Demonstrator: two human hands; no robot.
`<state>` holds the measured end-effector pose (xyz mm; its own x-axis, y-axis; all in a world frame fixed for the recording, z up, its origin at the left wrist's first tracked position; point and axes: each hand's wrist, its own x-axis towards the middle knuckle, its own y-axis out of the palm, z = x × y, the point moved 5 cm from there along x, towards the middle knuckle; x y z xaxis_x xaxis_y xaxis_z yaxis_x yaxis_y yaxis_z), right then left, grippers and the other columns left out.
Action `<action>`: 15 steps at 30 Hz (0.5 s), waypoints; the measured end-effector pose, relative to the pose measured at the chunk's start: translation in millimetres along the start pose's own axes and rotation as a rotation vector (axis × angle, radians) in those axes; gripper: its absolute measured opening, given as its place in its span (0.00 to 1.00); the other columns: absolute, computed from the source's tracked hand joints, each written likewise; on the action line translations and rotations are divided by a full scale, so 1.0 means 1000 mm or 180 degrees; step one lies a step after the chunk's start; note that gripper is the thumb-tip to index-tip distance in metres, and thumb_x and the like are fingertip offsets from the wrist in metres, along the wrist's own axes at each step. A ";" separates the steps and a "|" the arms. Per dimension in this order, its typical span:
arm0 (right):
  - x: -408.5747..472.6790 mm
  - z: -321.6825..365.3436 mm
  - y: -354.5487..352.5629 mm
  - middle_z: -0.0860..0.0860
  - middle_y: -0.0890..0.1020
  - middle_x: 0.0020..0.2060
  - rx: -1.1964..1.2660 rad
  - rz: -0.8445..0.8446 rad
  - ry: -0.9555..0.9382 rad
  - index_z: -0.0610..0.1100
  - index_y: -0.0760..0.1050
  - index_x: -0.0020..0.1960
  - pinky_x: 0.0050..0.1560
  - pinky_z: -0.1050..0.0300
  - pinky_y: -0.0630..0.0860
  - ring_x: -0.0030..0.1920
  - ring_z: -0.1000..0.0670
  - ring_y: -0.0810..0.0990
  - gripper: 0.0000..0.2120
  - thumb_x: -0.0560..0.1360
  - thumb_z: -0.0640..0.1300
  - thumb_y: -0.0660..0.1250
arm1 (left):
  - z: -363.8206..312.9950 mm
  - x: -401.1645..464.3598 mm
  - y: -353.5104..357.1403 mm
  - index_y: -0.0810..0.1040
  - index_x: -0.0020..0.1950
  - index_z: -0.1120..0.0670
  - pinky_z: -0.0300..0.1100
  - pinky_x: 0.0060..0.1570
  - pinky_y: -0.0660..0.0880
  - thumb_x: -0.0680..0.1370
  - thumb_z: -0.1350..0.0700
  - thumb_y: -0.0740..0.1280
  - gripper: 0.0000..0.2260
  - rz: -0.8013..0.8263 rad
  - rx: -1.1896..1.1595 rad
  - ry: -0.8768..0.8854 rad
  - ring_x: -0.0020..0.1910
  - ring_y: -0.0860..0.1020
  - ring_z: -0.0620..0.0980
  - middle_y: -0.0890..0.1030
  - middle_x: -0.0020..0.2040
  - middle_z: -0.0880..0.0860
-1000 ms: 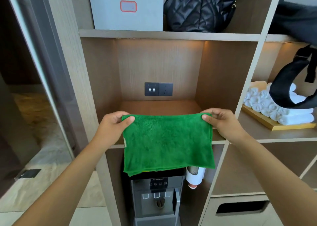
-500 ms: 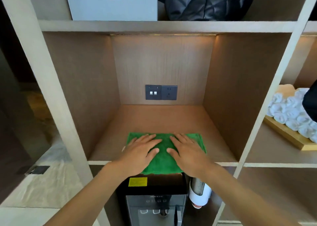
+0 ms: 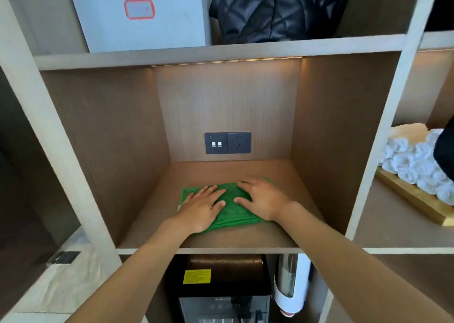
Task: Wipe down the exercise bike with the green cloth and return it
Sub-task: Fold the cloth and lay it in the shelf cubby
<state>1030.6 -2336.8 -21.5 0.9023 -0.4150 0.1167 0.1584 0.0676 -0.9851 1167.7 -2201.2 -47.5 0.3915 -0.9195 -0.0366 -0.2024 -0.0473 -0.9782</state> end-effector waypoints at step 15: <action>-0.034 -0.028 -0.006 0.51 0.78 0.70 0.0625 -0.0214 0.0525 0.51 0.78 0.71 0.71 0.45 0.70 0.71 0.43 0.74 0.18 0.83 0.51 0.69 | -0.018 -0.029 -0.054 0.85 0.59 0.44 0.49 0.61 0.79 0.82 0.47 0.67 0.09 -0.1014 -0.0007 -0.0141 0.63 0.81 0.53 0.85 0.59 0.47</action>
<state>987.7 -2348.0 -23.2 0.8122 -0.5656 0.1430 0.3052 0.2029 -0.9304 1151.1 -2178.9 10.4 0.4741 -0.8405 0.2624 -0.0653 -0.3308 -0.9414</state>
